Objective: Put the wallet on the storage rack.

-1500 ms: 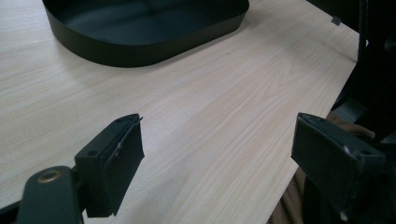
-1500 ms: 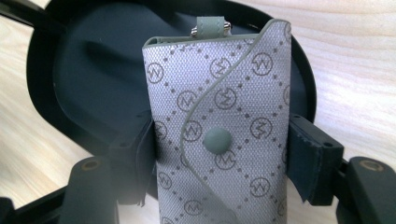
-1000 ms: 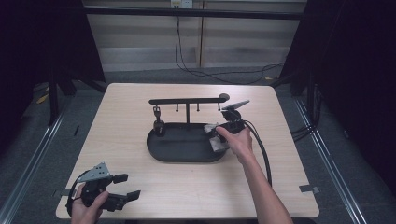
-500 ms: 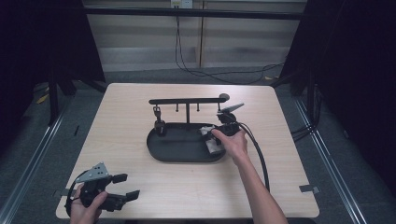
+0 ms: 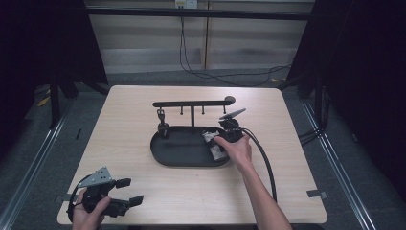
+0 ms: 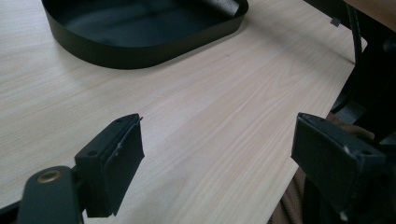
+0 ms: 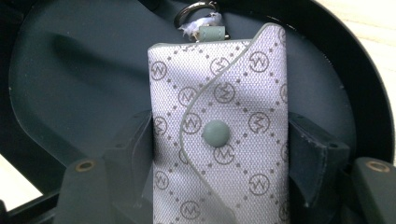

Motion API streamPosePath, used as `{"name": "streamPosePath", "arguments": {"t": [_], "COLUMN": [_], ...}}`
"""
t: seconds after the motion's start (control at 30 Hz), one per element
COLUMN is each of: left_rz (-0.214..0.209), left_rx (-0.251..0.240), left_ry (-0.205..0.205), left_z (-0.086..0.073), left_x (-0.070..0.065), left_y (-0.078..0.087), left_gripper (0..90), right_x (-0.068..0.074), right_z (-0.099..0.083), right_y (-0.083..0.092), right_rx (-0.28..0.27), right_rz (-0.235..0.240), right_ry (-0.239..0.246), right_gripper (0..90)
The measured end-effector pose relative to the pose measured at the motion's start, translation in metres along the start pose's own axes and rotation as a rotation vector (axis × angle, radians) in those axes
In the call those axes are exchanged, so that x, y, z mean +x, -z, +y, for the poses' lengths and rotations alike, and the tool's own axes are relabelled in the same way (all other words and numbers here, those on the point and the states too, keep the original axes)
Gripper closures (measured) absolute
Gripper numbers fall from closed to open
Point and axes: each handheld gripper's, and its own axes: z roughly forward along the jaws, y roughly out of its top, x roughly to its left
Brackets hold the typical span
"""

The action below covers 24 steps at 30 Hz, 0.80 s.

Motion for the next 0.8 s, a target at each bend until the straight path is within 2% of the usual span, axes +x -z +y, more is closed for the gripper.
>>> {"name": "streamPosePath", "arguments": {"t": [0.13,0.2,0.3,0.6,0.8], "left_rz": [-0.001,0.001,0.0,0.004,0.011], "left_rx": [0.001,-0.001,0.001,0.0,-0.004], "left_ry": [0.0,-0.001,0.001,0.004,0.012], "left_z": [0.0,0.0,0.0,0.0,-0.001], "left_x": [0.0,0.0,0.0,0.002,0.004], "left_y": [0.0,0.0,0.0,-0.001,0.0], "left_gripper": [16.6,16.6,16.6,16.6,16.6], "right_x": [-0.001,-0.001,-0.001,-0.001,-0.008], "right_z": [0.0,0.0,-0.001,-0.004,-0.013], "right_y": [0.001,0.003,0.008,0.031,0.043], "right_rx": [-0.004,-0.021,-0.035,-0.109,-0.141], "right_rz": [0.006,-0.011,0.001,-0.005,-0.007], "right_ry": [-0.003,-0.001,-0.005,0.037,0.049], "right_gripper": [29.0,29.9,29.8,28.9,22.7]}}
